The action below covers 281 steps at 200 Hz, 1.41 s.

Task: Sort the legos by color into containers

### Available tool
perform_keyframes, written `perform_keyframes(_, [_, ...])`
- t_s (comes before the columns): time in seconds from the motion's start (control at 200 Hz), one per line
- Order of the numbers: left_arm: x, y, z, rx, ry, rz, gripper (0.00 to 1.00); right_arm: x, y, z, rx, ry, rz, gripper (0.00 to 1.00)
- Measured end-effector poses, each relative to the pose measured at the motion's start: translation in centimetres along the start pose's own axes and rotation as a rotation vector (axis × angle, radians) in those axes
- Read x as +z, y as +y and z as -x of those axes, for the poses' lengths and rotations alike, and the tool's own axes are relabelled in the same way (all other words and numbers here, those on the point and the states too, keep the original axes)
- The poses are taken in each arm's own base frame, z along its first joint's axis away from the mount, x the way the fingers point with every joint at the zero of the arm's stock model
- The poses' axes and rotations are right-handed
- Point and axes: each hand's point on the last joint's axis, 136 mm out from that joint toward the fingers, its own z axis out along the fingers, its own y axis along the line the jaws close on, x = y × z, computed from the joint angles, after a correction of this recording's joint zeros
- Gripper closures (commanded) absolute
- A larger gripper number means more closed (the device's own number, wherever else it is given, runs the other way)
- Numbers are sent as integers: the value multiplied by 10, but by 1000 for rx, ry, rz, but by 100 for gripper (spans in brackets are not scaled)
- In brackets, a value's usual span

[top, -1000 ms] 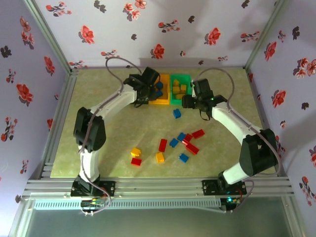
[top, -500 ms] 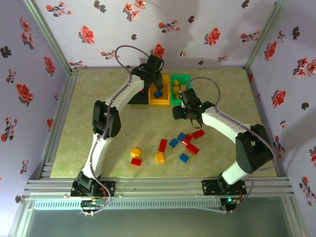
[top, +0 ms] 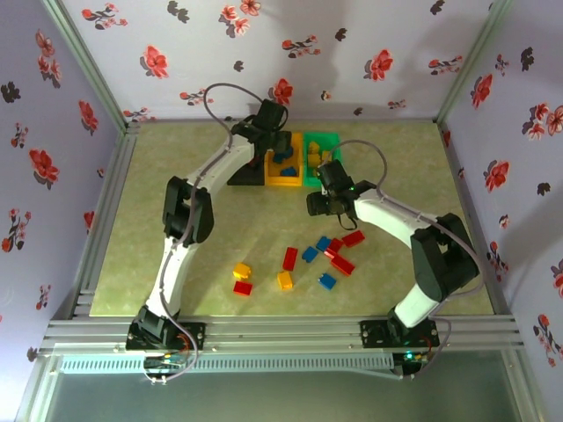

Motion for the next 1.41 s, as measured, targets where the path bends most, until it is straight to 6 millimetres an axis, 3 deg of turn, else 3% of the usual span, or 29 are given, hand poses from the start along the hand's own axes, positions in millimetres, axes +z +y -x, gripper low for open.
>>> perform_keyframes(0.08, [-3, 3, -14, 5, 28, -3, 35, 1, 0, -1, -2, 5, 0, 36])
perform_keyframes(0.185, [-21, 7, -25, 6, 42, -11, 34, 1, 6, -3, -10, 7, 7, 36])
perform_keyframes(0.47, [-112, 22, -16, -40, -41, -45, 32, -3, 55, -28, 37, 43, 70, 36])
perform_keyframes(0.67, [-153, 36, -37, -60, -46, -50, 31, -6, 88, -63, 55, 96, 49, 38])
perform_keyframes(0.81, [-163, 42, -54, -72, -31, -46, 31, 0, 98, -87, 70, 153, 7, 41])
perform_keyframes(1.01, [-160, 46, -69, -82, -2, -37, 31, 13, 101, -110, 83, 215, -59, 42])
perform_keyframes(1.405, [-160, 47, -73, -92, 4, -35, 31, 18, 108, -112, 86, 234, -69, 48])
